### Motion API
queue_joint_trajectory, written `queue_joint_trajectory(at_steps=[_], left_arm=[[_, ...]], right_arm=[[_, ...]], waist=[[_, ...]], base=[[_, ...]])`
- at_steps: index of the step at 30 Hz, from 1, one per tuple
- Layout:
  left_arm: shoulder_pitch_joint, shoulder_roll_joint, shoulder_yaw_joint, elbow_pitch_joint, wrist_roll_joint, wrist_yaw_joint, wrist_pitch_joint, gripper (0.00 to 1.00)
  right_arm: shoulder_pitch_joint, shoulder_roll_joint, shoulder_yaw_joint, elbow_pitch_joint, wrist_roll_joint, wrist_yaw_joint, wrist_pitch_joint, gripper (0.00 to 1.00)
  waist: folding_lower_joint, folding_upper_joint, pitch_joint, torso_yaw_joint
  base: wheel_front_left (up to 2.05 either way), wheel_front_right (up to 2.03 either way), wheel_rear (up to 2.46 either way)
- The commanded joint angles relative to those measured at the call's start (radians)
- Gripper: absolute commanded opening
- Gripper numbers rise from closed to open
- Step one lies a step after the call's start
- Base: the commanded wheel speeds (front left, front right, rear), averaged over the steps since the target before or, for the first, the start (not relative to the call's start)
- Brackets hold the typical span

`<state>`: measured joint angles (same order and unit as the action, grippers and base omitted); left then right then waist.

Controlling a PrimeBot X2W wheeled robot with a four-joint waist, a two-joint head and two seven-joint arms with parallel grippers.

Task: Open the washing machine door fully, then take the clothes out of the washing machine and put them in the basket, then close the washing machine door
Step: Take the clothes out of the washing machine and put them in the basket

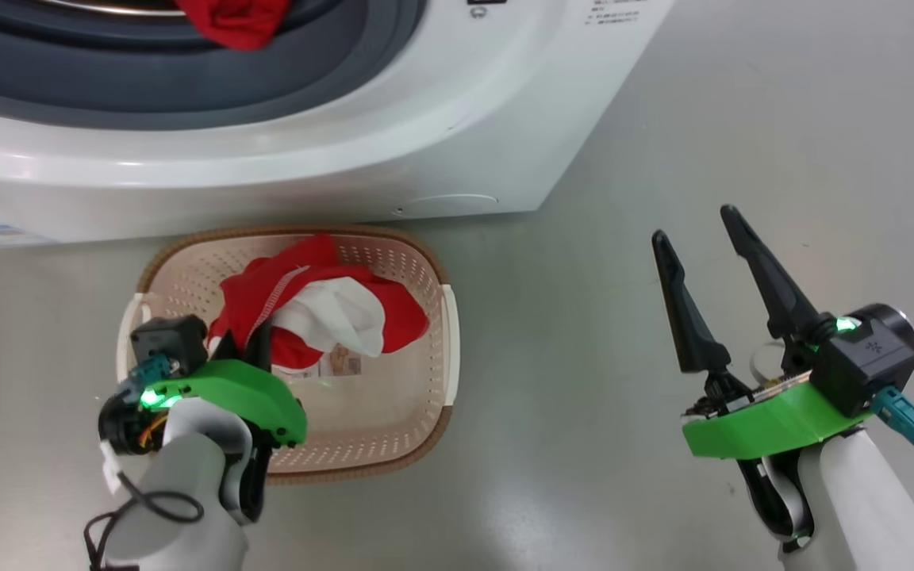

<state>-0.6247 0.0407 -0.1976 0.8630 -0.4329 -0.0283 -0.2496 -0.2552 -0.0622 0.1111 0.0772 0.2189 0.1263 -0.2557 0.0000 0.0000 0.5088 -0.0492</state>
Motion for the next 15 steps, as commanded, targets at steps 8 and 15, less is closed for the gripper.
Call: queue_joint_trajectory(at_steps=[8, 15], left_arm=[[-0.105, 0.011, 0.000, 0.219, -0.015, -0.033, -0.012, 0.00], [-0.152, 0.010, -0.020, 0.320, -0.021, -0.031, -0.012, 0.90]], right_arm=[[-0.028, 0.004, 0.045, -0.020, 0.020, 0.004, -0.006, 1.00], [-0.044, 0.005, 0.063, -0.013, 0.034, 0.004, -0.006, 1.00]], waist=[[0.0000, 0.0000, 0.046, -0.040], [0.0000, 0.0000, 0.070, -0.056]], base=[[0.00, 0.00, 0.00], [0.00, 0.00, 0.00]])
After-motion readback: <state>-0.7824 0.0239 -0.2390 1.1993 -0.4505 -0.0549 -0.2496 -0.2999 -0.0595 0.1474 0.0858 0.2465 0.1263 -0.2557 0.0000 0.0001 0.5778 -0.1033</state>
